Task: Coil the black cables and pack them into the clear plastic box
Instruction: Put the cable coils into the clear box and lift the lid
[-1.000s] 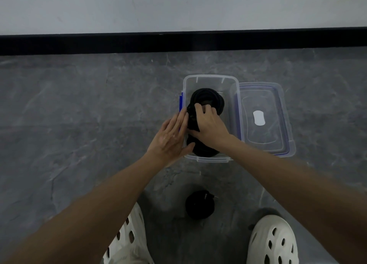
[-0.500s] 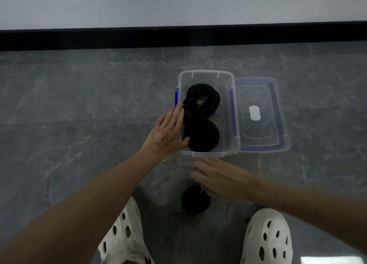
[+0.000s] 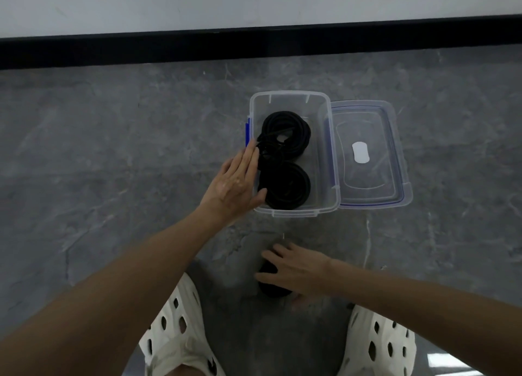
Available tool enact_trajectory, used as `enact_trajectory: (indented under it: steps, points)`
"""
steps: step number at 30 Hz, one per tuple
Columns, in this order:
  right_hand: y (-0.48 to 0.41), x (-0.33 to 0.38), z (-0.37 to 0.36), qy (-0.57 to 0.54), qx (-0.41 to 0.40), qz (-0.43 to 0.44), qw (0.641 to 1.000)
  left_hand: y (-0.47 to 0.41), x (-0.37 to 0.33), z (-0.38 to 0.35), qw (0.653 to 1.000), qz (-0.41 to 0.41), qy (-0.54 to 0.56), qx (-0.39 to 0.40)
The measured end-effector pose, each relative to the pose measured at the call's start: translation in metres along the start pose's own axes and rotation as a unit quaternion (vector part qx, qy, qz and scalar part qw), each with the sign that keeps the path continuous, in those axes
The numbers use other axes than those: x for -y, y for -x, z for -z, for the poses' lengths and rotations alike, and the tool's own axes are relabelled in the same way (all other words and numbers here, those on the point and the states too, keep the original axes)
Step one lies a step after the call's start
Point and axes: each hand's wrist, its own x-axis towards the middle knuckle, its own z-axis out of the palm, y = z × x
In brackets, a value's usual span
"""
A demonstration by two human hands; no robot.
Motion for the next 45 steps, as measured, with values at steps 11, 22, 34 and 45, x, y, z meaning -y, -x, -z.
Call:
enact_trajectory:
  steps: [11, 22, 34, 45]
  points:
    - [-0.004, 0.007, 0.000, 0.021, -0.012, -0.002, 1.000, 0.000, 0.000, 0.001, 1.000, 0.002, 0.012, 0.003]
    - [0.028, -0.012, 0.037, -0.043, -0.055, -0.053, 0.996, -0.001, 0.000, 0.001, 1.000, 0.003, 0.006, 0.008]
    - [0.051, -0.113, 0.097, -0.123, -0.242, -0.257, 0.928, -0.002, 0.001, 0.000, 1.000, -0.004, 0.023, 0.002]
    - [0.024, -0.144, 0.090, -0.159, -0.143, -0.372, 0.903, -0.002, 0.002, -0.003, 1.000, -0.004, 0.020, -0.002]
